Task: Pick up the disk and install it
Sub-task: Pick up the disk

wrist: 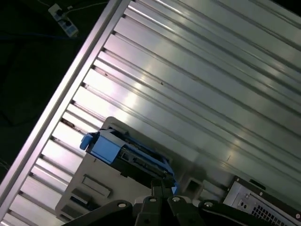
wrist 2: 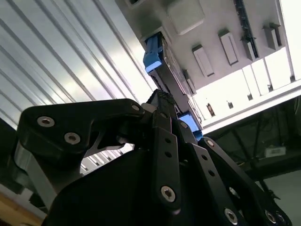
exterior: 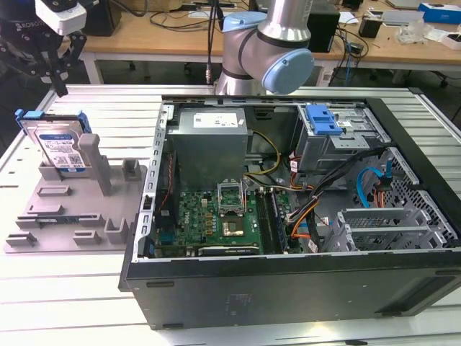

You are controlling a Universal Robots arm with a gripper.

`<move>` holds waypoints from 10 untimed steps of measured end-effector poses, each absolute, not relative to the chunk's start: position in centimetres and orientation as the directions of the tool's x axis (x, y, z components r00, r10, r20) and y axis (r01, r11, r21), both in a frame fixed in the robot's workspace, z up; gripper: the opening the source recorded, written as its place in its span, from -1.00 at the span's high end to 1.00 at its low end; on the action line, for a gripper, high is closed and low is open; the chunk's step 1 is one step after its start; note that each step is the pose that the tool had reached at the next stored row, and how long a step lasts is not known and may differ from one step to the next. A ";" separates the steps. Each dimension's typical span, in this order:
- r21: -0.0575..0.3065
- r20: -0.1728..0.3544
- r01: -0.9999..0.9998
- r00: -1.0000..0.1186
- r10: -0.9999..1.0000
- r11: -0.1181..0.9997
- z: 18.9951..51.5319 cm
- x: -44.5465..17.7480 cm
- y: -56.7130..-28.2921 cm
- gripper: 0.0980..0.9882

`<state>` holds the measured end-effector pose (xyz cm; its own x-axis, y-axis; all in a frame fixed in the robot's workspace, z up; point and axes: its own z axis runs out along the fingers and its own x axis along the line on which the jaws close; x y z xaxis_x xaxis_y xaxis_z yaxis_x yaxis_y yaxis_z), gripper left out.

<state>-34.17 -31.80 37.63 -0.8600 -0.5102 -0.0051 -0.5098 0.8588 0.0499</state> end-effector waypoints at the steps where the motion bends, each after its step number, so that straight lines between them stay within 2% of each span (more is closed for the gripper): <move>1: 0.050 -0.005 -0.525 -0.851 -0.525 0.850 37.6 -34.2 -31.8 0.98; 10: 0.050 -0.005 -0.705 -0.708 -0.706 0.707 37.6 -34.2 -31.8 0.98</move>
